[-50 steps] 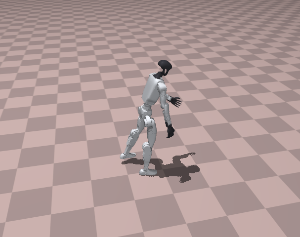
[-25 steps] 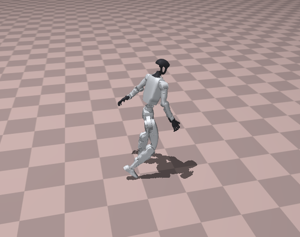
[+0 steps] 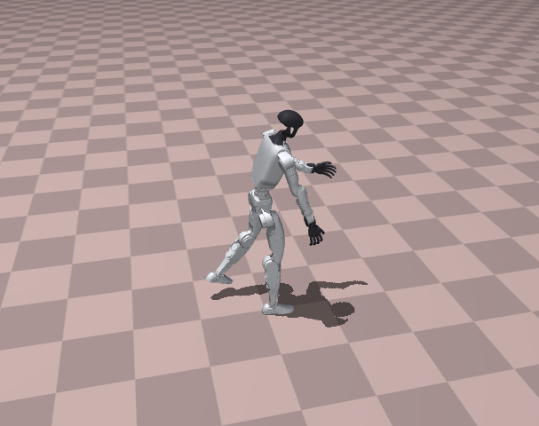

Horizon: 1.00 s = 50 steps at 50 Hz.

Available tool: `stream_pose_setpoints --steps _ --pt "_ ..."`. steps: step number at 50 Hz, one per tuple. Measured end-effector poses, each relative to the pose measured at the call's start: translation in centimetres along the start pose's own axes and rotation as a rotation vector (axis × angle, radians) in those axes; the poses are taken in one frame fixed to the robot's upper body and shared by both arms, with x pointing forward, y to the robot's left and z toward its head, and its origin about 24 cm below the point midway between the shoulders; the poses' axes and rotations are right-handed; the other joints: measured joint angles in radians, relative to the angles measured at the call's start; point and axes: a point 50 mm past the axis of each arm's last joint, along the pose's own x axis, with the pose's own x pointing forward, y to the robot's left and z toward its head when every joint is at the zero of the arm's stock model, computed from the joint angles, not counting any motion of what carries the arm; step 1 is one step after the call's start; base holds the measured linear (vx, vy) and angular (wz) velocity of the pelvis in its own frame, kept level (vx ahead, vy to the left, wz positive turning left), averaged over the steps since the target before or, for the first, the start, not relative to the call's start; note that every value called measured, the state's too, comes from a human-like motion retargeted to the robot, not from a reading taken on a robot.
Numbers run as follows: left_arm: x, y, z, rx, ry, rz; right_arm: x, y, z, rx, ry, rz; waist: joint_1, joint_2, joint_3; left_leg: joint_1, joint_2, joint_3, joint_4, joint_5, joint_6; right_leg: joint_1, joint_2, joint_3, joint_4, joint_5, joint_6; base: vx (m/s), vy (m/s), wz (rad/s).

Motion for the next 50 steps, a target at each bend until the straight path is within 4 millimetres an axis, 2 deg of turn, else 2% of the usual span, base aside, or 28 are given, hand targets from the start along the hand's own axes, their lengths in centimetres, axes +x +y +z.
stream_pose_setpoints --steps 2,4,7,10,12,13,15,18,20,22,25,27,30,32,34,38,41,43,45,47,50 --pt "-1.4 1.4 -2.7 -0.07 0.112 -0.019 -0.3 0.7 2.3 0.05 -0.05 0.035 0.018 0.007 -0.021 -0.069 -0.009 0.063 0.035 -0.046 0.009 -0.011 -0.005 0.032 -0.012 -0.007 0.005 0.49 0.02 -0.88" --pt "-3.5 3.6 -6.7 -0.092 0.282 -0.001 -0.8 1.9 4.7 0.104 -0.127 0.087 0.045 0.008 -0.03 -0.116 -0.028 0.105 -0.015 -0.067 0.009 -0.014 -0.009 0.063 -0.026 -0.014 0.004 0.47 0.06 -0.96" --pt "-8.5 7.8 -13.3 0.009 0.567 0.096 -2.1 3.9 7.9 0.127 -0.29 0.149 0.087 0.003 -0.03 -0.173 -0.052 0.126 -0.195 -0.039 -0.01 -0.006 -0.009 0.097 -0.048 -0.027 0.001 0.46 0.1 -0.72" --pt "-16.4 12.4 -19.1 0.186 0.891 0.222 -3.3 5.4 9.4 0.071 -0.447 0.171 0.109 0.008 -0.026 -0.216 -0.025 0.122 -0.406 0.03 -0.035 0.031 0.013 0.089 -0.049 -0.059 -0.006 0.5 0.14 -0.11" --pt "-24.2 15.4 -21.8 0.276 1.171 0.295 -3.4 6.3 7.9 0.035 -0.47 0.178 0.105 0.015 -0.023 -0.266 0.038 0.162 -0.387 0.043 -0.092 0.06 0.029 0.058 0.031 -0.134 -0.029 0.54 0.16 0.2" --pt "-26.6 16.5 -22.2 0.237 1.263 0.386 -3.5 6.5 8.1 0.005 -0.495 0.192 0.125 0.005 -0.029 -0.261 0.037 0.181 -0.503 0.116 -0.073 0.071 0.038 0.063 -0.014 -0.115 -0.03 0.5 0.15 -0.03" --pt "-32.5 18.6 -22.2 0.187 1.468 0.549 -3.2 6.7 6.6 -0.009 -0.464 0.212 0.153 -0.021 -0.033 -0.252 0.042 0.215 -0.566 0.157 -0.066 0.097 0.039 0.057 -0.03 -0.122 -0.038 0.5 0.16 -0.05" --pt "-39.6 21.4 -20.5 0.137 1.656 0.783 -2.4 6.9 2.5 -0.002 -0.33 0.235 0.179 -0.07 -0.032 -0.218 0.045 0.205 -0.531 0.09 -0.06 0.143 0.034 0.04 -0.02 -0.159 -0.051 0.54 0.19 0.13" --pt "-42.5 22.8 -19.2 0.12 1.693 0.916 -1.9 6.9 -1.0 -0.006 -0.223 0.218 0.185 -0.088 -0.025 -0.182 0.056 0.186 -0.508 0.047 -0.069 0.174 0.042 0.016 0.015 -0.182 -0.065 0.54 0.2 0.36" --pt "-43.9 23.8 -18.4 0.111 1.685 1.004 -1.7 6.8 -4.9 -0.025 -0.107 0.193 0.181 -0.095 -0.017 -0.146 0.071 0.165 -0.499 0.024 -0.074 0.178 0.058 -0.01 0.104 -0.197 -0.08 0.52 0.2 0.57" --pt "-43.4 24.4 -18.2 0.101 1.648 1.035 -2.3 6.7 -11.0 -0.08 0.075 0.203 0.174 -0.111 -0.02 -0.115 0.082 0.134 -0.489 0.01 -0.061 0.115 0.08 0.0 0.262 -0.248 -0.091 0.48 0.14 0.57" --pt "-41.4 24.4 -18.7 0.105 1.614 0.994 -3.1 6.8 -14.7 -0.135 0.191 0.24 0.171 -0.131 -0.029 -0.107 0.077 0.122 -0.478 0.008 -0.058 0.057 0.071 -0.026 0.304 -0.272 -0.089 0.45 0.08 0.4" --pt "-36.9 23.6 -19.8 0.116 1.552 0.864 -4.6 6.8 -19.0 -0.204 0.343 0.332 0.149 -0.162 -0.038 -0.099 0.059 0.1 -0.454 0.008 -0.055 0.004 0.049 -0.085 0.234 -0.264 -0.085 0.44 0.04 0.45" --pt "-32.9 22.5 -20.6 0.113 1.48 0.747 -5.3 6.6 -20.7 -0.227 0.415 0.399 0.118 -0.181 -0.037 -0.086 0.041 0.078 -0.439 0.009 -0.049 -0.016 0.045 -0.098 0.135 -0.209 -0.067 0.44 0.02 0.54" --pt "-28.4 21.0 -20.9 0.107 1.379 0.627 -5.7 6.3 -21.5 -0.242 0.459 0.45 0.081 -0.199 -0.032 -0.063 0.021 0.057 -0.432 0.009 -0.042 -0.04 0.045 -0.083 0.041 -0.119 -0.035 0.44 0.0 0.49" --pt "-18.7 17.4 -19.7 0.112 1.085 0.43 -5.0 5.2 -20.7 -0.255 0.458 0.45 0.009 -0.214 -0.019 0.017 -0.007 0.023 -0.451 0.013 -0.042 -0.101 0.057 -0.018 -0.087 0.024 0.043 0.48 -0.04 0.29" --pt "-12.1 14.6 -16.7 0.131 0.803 0.326 -3.6 4.1 -18.5 -0.223 0.388 0.358 -0.031 -0.201 -0.009 0.094 -0.018 0.004 -0.479 0.026 -0.044 -0.123 0.057 -0.048 -0.131 0.153 0.065 0.55 -0.08 0.05" --pt "-8.8 12.9 -14.1 0.119 0.623 0.283 -2.7 3.4 -16.6 -0.178 0.326 0.278 -0.044 -0.179 -0.008 0.134 -0.019 -0.004 -0.485 0.042 -0.042 -0.115 0.057 -0.074 -0.131 0.181 0.039 0.58 -0.11 -0.15" --pt "-6.8 11.6 -11.9 0.065 0.488 0.267 -2.0 2.8 -14.7 -0.137 0.27 0.206 -0.044 -0.148 -0.009 0.155 -0.011 -0.001 -0.463 0.066 -0.038 -0.096 0.065 -0.063 -0.101 0.121 0.0 0.59 -0.12 -0.38" --pt "-6.3 10.6 -11.2 -0.044 0.437 0.269 -1.4 2.3 -13.0 -0.126 0.235 0.166 -0.029 -0.121 -0.002 0.157 -0.009 0.023 -0.384 0.094 -0.03 -0.065 0.064 -0.041 -0.068 0.061 -0.011 0.6 -0.12 -0.64" --pt "-8.0 10.1 -12.6 -0.246 0.498 0.281 -0.7 1.7 -9.9 -0.176 0.214 0.176 -0.009 -0.097 0.006 0.068 -0.002 0.067 -0.113 0.093 -0.006 -0.022 0.047 0.009 -0.036 0.006 -0.002 0.55 -0.1 -0.75"
